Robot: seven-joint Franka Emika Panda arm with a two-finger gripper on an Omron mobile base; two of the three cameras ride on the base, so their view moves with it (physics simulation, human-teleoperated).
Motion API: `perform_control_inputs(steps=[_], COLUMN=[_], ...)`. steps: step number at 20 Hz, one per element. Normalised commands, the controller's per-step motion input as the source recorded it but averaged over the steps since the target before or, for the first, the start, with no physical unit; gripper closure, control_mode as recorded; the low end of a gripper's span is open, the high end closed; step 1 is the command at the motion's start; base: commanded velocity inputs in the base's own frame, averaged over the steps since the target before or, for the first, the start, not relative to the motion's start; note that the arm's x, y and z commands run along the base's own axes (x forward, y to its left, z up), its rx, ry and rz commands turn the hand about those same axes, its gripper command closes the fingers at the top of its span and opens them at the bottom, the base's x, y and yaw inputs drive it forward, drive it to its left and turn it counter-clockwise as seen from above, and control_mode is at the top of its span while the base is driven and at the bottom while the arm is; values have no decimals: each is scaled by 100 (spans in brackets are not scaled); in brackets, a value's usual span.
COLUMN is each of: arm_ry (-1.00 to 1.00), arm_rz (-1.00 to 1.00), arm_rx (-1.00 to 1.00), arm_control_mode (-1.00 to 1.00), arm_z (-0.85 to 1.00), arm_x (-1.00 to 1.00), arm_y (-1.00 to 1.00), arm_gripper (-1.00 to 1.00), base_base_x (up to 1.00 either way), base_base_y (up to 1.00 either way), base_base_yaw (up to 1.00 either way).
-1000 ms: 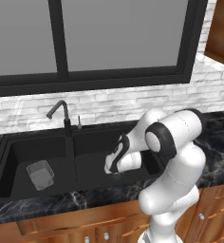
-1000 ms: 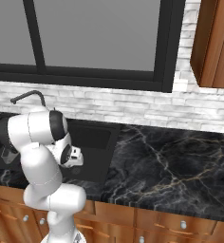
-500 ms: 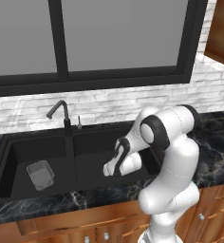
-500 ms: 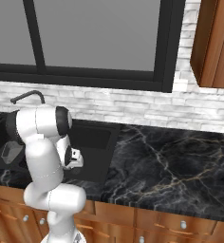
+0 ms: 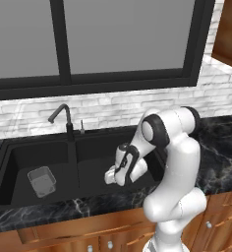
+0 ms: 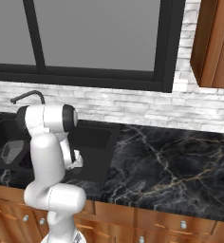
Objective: Place the tupperware in the left basin and the mug in the right basin of the sink.
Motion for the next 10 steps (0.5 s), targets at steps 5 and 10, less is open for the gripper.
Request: perform_control_inputs(steps=[5, 10], arm_ry=[0, 0], arm_rz=[0, 0], arm_rx=[-3, -4], arm_control_mode=[-100, -100], arm_z=[-16, -22], arm_x=[12, 13], arm_y=[7, 8], arm_gripper=[100, 100], base_base_x=[0, 0], base_base_y=[0, 0], base_base_yaw=[0, 0])
